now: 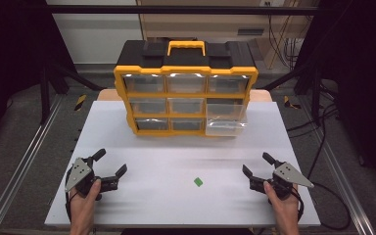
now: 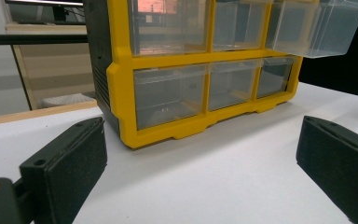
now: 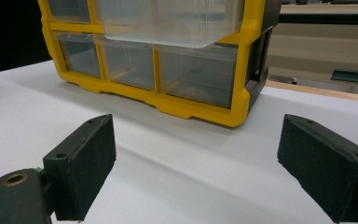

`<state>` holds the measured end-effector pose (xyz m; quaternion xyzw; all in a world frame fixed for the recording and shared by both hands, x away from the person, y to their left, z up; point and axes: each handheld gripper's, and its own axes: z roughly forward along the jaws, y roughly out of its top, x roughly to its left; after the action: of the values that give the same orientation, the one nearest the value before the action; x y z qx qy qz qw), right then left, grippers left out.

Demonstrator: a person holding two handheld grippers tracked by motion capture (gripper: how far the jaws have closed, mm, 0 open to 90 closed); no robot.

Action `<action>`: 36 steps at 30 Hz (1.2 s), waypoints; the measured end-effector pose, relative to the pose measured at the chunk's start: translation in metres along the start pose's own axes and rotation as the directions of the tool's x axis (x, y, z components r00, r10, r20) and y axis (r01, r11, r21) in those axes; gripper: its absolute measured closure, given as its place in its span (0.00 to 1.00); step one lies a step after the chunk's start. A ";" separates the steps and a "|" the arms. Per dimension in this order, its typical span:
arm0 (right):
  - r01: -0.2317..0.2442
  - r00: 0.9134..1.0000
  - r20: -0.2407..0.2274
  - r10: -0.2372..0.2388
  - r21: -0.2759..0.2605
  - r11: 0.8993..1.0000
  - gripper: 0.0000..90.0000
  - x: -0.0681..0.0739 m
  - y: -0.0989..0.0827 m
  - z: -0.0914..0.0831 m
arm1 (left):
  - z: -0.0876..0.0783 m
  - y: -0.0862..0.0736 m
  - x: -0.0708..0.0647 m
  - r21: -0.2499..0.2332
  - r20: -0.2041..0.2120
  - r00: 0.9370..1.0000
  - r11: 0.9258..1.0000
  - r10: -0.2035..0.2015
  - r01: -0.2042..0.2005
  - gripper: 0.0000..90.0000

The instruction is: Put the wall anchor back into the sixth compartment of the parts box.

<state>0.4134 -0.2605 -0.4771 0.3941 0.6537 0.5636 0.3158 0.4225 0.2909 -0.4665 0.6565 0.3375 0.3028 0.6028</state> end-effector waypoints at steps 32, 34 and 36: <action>0.221 0.970 -0.193 -0.147 0.458 0.861 0.19 0.090 0.032 0.062 | 0.018 -0.001 -0.013 0.009 0.041 0.998 0.999 0.043 -0.044 0.01; 0.223 0.969 -0.198 -0.146 0.457 0.861 0.23 0.092 0.032 0.064 | 0.017 -0.001 -0.013 0.012 0.041 0.998 0.999 0.046 -0.046 0.01; 0.220 0.970 -0.199 -0.141 0.466 0.857 0.28 0.095 0.032 0.065 | 0.017 -0.001 -0.013 0.011 0.041 0.998 0.999 0.046 -0.046 0.01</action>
<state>0.4280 -0.1439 -0.4531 0.3513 0.8310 0.3790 0.2059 0.4288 0.2702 -0.4686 0.6738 0.3118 0.3013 0.5983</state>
